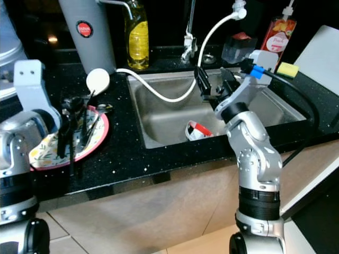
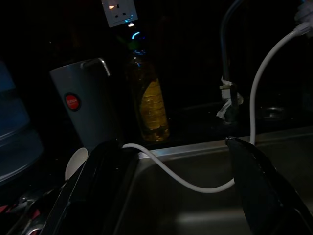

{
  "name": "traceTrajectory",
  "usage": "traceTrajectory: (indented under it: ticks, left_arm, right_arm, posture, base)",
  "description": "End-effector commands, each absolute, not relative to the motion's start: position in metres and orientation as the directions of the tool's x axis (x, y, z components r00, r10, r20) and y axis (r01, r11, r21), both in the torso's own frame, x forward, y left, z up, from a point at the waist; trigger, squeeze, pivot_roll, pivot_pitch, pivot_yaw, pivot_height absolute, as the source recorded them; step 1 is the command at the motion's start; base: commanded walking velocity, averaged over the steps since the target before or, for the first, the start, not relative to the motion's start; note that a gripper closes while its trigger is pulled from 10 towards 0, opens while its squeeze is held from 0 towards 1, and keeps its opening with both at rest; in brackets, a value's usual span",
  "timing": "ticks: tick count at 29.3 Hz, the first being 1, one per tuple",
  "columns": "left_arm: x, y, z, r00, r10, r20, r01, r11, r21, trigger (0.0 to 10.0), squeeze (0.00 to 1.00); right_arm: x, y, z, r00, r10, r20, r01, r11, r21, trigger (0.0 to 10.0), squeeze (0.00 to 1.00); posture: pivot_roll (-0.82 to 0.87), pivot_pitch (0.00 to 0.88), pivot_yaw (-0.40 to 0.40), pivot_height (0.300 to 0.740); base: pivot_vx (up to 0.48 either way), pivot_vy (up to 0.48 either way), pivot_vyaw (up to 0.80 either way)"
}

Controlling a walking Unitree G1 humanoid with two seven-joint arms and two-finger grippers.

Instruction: Kitchen organization

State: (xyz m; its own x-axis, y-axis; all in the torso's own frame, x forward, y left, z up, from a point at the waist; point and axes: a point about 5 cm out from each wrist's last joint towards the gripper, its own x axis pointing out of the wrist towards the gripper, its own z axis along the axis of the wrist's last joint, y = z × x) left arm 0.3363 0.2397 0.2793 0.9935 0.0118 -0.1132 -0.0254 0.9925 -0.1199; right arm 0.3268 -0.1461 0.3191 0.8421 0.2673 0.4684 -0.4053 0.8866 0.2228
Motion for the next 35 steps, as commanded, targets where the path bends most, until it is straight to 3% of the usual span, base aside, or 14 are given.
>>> traceTrajectory:
  ticks: [1, 12, 13, 15, 16, 17, 19, 31, 32, 33, 35]
  left_arm:
    - [0.335, 0.244, 0.272, 0.989, 0.009, -0.146, -0.029, 0.991, -0.133, 10.0, 0.0]
    - [0.336, 0.251, 0.269, 0.987, 0.063, -0.15, -0.075, 0.994, -0.078, 10.0, 0.0]
    - [0.337, 0.254, 0.265, 0.984, 0.07, -0.165, -0.086, 0.992, -0.092, 7.6, 0.0]
    - [0.337, 0.254, 0.264, 0.983, 0.073, -0.169, -0.09, 0.992, -0.093, 7.6, 0.0]
    - [0.337, 0.255, 0.263, 0.982, 0.075, -0.174, -0.092, 0.991, -0.093, 4.4, 0.0]
    - [0.337, 0.255, 0.262, 0.981, 0.075, -0.177, -0.093, 0.991, -0.093, 3.6, 0.0]
    - [0.337, 0.253, 0.26, 0.98, 0.069, -0.185, -0.088, 0.992, -0.094, 0.0, 0.0]
    - [0.339, 0.254, 0.26, 0.98, 0.114, -0.163, -0.127, 0.99, -0.068, 0.0, 0.0]
    - [0.34, 0.255, 0.266, 0.984, 0.135, -0.116, -0.143, 0.988, -0.059, 2.7, 0.0]
    - [0.339, 0.256, 0.275, 0.987, 0.153, -0.049, -0.154, 0.988, -0.021, 10.0, 0.0]
    - [0.337, 0.256, 0.285, 0.984, 0.175, 0.042, -0.176, 0.984, 0.019, 10.0, 0.0]
  right_arm:
    - [0.324, -0.148, 0.321, 0.842, 0.263, 0.471, -0.4, 0.89, 0.218, 10.0, 0.0]
    - [0.321, -0.151, 0.325, 0.844, 0.275, 0.46, -0.399, 0.896, 0.196, 10.0, 0.0]
    - [0.322, -0.151, 0.326, 0.844, 0.268, 0.464, -0.395, 0.897, 0.2, 10.0, 0.0]
    - [0.322, -0.151, 0.326, 0.845, 0.267, 0.464, -0.394, 0.897, 0.201, 10.0, 0.0]
    - [0.322, -0.151, 0.326, 0.846, 0.267, 0.462, -0.394, 0.897, 0.202, 10.0, 0.0]
    - [0.322, -0.151, 0.326, 0.846, 0.267, 0.46, -0.393, 0.897, 0.202, 10.0, 0.0]
    - [0.323, -0.151, 0.326, 0.849, 0.267, 0.455, -0.392, 0.897, 0.203, 10.0, 0.0]
    - [0.323, -0.155, 0.328, 0.853, 0.26, 0.452, -0.38, 0.903, 0.198, 10.0, 0.0]
    - [0.324, -0.155, 0.329, 0.851, 0.264, 0.453, -0.384, 0.902, 0.196, 10.0, 0.0]
    - [0.324, -0.154, 0.328, 0.851, 0.268, 0.452, -0.387, 0.902, 0.193, 10.0, 0.0]
    - [0.325, -0.152, 0.326, 0.851, 0.273, 0.449, -0.391, 0.9, 0.194, 10.0, 0.0]
  posture:
    - [-0.08, 0.126, -0.051, 0.74]
    - [-0.09, 0.103, -0.06, 0.74]
    - [-0.09, 0.106, -0.058, 0.74]
    - [-0.09, 0.106, -0.058, 0.74]
    - [-0.09, 0.112, -0.057, 0.74]
    - [-0.09, 0.115, -0.057, 0.74]
    - [-0.09, 0.117, -0.059, 0.74]
    - [-0.1, 0.105, -0.07, 0.74]
    - [-0.1, 0.107, -0.075, 0.74]
    - [-0.1, 0.107, -0.078, 0.74]
    - [-0.1, 0.106, -0.082, 0.74]
  base:
    - [0.0, 0.0, 0.0]
    - [0.0, 0.0, 0.0]
    - [0.0, 0.0, 0.0]
    - [0.0, 0.0, 0.0]
    - [0.0, 0.0, 0.0]
    - [0.0, 0.0, 0.0]
    - [0.0, 0.0, 0.0]
    - [0.0, 0.0, 0.0]
    - [0.0, 0.0, 0.0]
    - [0.0, 0.0, 0.0]
    - [0.0, 0.0, 0.0]
